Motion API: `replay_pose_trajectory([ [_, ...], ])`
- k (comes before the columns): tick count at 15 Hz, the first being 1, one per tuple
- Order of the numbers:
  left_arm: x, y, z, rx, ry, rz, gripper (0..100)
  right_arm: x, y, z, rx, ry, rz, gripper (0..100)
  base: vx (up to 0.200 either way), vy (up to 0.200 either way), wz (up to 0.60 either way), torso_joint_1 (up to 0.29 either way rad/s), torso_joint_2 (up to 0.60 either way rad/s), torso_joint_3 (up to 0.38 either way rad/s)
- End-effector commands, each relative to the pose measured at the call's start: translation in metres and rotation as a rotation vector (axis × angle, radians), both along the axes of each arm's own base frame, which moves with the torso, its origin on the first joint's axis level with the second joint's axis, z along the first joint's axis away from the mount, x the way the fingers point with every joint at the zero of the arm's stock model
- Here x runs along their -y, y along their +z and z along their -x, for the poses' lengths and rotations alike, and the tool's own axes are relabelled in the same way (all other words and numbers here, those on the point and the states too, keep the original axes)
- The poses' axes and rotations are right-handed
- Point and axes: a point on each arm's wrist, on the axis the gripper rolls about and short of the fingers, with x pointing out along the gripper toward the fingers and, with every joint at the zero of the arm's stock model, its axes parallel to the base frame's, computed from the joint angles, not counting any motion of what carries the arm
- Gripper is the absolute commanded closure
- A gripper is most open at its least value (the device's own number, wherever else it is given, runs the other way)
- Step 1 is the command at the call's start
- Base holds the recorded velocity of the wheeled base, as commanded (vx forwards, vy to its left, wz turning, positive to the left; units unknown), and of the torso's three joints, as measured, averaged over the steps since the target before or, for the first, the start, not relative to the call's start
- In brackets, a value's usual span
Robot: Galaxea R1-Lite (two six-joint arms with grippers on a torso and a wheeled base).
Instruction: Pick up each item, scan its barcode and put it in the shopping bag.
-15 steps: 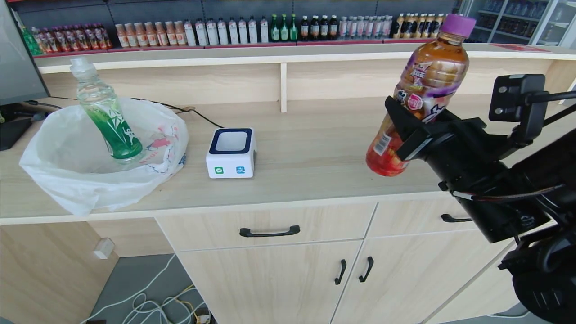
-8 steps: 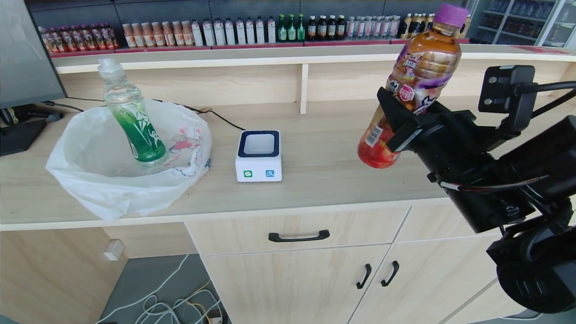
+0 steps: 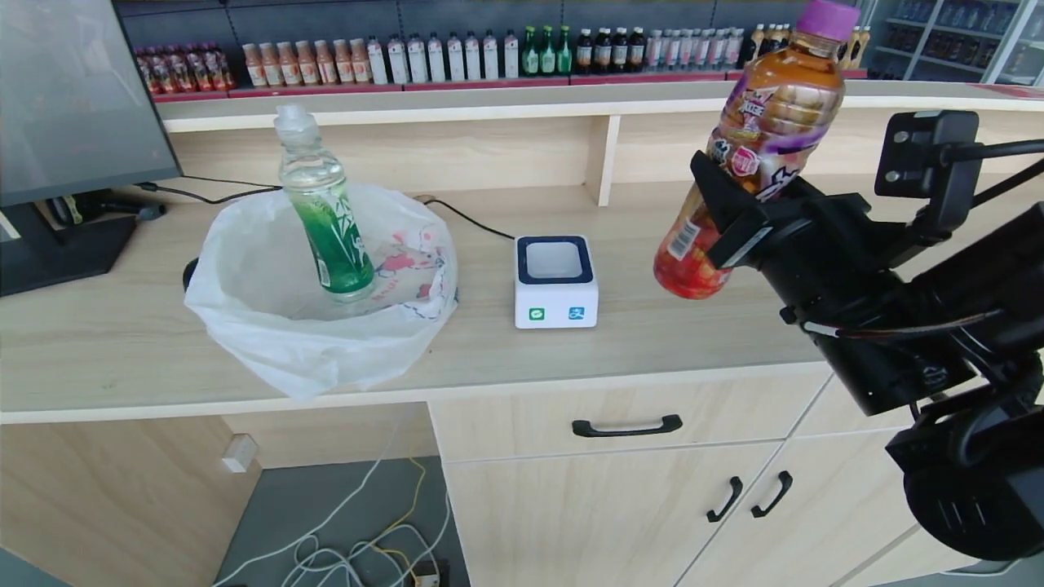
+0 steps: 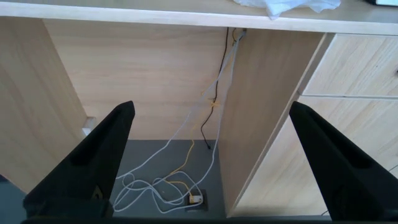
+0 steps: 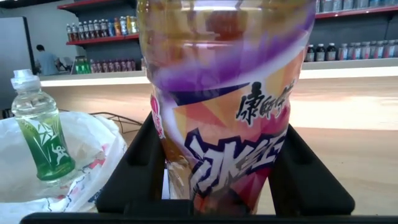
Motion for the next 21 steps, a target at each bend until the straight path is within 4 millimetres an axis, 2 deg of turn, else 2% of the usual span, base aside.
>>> replay_pose_trajectory([
  [1,0.0,0.0,0.0,0.0,0.0,0.0,0,0.007,0.01,0.001,0.032,-0.024,-0.018,100,0.0,0.2,0.0,-0.002,0.0,-0.002],
  [6,0.0,0.0,0.0,0.0,0.0,-0.001,0,0.009,0.015,0.003,0.049,-0.025,-0.029,100,0.0,0.2,0.0,0.0,0.0,0.001],
  [10,0.0,0.0,0.0,-0.001,0.0,-0.003,0,0.013,0.019,0.006,0.073,-0.042,-0.002,100,0.0,0.0,0.0,0.0,0.0,0.0],
  [16,0.0,0.0,0.0,0.0,0.0,-0.003,0,-0.003,0.015,-0.012,0.237,0.019,0.288,100,0.0,0.0,0.0,0.0,0.0,0.0],
  [19,0.0,0.0,0.0,0.0,0.0,-0.003,0,-0.006,0.023,-0.025,0.319,-0.053,0.398,100,0.0,0.0,0.0,0.0,0.0,0.0],
  [21,0.0,0.0,0.0,0.0,0.0,-0.003,0,-0.01,0.025,-0.033,0.376,-0.012,0.531,100,0.0,0.0,0.0,0.0,0.0,0.0],
])
